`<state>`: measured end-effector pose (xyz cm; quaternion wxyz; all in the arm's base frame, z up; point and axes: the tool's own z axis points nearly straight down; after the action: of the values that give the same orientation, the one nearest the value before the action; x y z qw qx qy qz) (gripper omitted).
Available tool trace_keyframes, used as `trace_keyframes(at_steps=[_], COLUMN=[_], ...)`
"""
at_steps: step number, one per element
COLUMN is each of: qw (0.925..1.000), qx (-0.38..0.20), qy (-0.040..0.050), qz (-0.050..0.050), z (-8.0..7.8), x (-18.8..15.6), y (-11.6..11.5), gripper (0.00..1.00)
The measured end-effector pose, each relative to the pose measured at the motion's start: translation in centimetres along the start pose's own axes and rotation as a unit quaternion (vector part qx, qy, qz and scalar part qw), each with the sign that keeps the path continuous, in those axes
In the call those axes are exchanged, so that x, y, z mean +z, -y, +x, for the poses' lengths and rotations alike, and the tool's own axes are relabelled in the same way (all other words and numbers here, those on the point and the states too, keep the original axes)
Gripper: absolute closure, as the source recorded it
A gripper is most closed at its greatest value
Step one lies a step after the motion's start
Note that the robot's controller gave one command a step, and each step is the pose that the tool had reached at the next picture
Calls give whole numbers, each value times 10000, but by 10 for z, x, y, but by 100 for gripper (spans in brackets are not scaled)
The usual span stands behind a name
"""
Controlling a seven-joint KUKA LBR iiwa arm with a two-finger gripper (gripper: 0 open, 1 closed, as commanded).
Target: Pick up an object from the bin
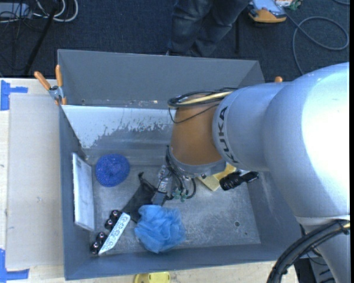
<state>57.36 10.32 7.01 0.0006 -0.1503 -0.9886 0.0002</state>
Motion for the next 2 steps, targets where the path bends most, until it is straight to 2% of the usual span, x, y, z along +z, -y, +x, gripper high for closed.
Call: trace_keyframes(at_steps=[2], qw=[10000], qx=[3], qy=[-22], qz=[9], z=[1], x=[-4], y=[1], gripper=[100])
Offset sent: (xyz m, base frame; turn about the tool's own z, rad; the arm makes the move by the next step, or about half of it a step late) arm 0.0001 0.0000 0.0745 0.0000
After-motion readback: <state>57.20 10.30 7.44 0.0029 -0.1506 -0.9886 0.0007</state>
